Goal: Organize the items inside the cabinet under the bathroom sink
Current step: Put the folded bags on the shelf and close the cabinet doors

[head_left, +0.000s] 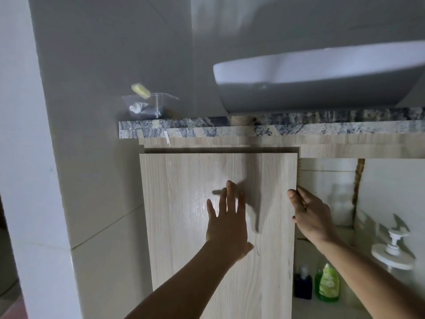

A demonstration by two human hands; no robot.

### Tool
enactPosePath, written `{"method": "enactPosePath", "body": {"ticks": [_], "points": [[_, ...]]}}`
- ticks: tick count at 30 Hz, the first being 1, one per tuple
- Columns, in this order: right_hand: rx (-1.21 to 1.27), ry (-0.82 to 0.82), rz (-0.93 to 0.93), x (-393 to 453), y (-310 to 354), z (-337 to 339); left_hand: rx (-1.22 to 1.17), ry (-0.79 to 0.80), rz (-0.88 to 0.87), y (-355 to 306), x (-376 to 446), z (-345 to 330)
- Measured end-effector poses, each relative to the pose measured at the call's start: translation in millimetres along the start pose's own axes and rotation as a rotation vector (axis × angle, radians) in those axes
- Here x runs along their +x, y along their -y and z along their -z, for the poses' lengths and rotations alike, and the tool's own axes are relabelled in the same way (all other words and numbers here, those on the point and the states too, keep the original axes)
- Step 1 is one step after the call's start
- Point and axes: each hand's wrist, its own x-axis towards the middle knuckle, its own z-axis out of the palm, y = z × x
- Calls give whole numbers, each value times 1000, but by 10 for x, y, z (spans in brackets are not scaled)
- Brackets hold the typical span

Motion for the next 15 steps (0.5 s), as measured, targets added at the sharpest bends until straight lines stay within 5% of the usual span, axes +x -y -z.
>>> {"method": "enactPosePath", "body": {"ticks": [6, 9, 15], "points": [[9, 98, -123, 10, 95, 148, 27, 12, 64, -104, -10, 35], [-215, 229, -223, -6, 201, 272, 32, 105, 82, -178, -52, 169], [-435, 305, -133, -297, 350, 748, -86, 168, 225, -443, -107, 458]]}}
